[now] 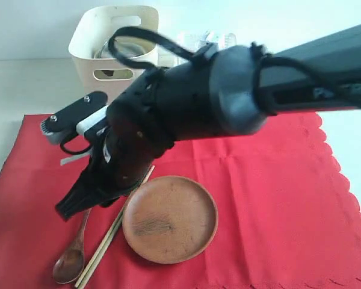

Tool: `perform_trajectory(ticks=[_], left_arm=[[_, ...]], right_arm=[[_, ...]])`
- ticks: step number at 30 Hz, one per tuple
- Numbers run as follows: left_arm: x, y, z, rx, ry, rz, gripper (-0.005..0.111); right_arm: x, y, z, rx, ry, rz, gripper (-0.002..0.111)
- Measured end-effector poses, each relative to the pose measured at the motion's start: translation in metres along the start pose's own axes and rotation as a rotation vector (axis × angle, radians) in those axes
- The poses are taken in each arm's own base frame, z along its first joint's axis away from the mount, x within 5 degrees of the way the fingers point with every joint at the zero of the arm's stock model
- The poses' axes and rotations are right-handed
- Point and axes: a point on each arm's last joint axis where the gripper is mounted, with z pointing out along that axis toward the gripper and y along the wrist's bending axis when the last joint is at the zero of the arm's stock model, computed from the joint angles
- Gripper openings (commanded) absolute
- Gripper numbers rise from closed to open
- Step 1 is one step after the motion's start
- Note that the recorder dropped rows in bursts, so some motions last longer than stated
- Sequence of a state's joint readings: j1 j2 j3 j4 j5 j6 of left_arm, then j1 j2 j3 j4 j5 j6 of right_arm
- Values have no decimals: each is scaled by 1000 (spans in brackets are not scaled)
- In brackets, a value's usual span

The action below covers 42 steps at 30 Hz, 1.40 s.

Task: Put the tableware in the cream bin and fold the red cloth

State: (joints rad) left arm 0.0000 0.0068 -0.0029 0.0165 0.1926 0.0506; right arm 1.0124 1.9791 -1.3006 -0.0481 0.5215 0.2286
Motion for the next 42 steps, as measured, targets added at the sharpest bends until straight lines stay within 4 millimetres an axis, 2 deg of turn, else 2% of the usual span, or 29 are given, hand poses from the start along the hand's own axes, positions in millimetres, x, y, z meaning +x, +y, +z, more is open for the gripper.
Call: perform_trajectory(ticks=[3, 9, 18, 20, 25, 26, 28, 32, 34, 37, 39, 40, 42], left_arm=[[0, 0, 0, 0, 0, 0, 1], [0, 0, 0, 0, 0, 0, 1], [0, 0, 0, 0, 0, 0, 1], [0, 0, 0, 0, 0, 0, 1], [0, 0, 0, 0, 0, 0, 1], [0, 0, 0, 0, 0, 0, 1], [0, 0, 0, 0, 0, 0, 1], [0, 0, 0, 0, 0, 0, 1], [0, 0, 0, 0, 0, 0, 1], [0, 0, 0, 0, 0, 0, 1], [0, 0, 0, 0, 0, 0, 1], [0, 0, 0, 0, 0, 0, 1], [0, 0, 0, 0, 0, 0, 1]], right_arm=[[-7, 4, 12, -8, 19, 37, 58], [-22, 11, 28, -39, 41, 98, 58], [-20, 17, 64, -59, 129, 153, 55], [-19, 18, 68, -62, 137, 154, 47], [-21, 20, 69, -76, 132, 166, 18], [-22, 20, 69, -79, 125, 164, 8], [-24, 21, 69, -85, 103, 166, 0], [-33, 22, 66, -98, 57, 168, 0], [-43, 24, 60, -107, 24, 154, 0], [-70, 27, 32, -125, -54, 97, 0], [-96, 14, -2, -109, -166, 79, 0], [-112, -3, -26, -84, -248, 81, 0], [-137, -36, -57, -27, -441, 88, 0]])
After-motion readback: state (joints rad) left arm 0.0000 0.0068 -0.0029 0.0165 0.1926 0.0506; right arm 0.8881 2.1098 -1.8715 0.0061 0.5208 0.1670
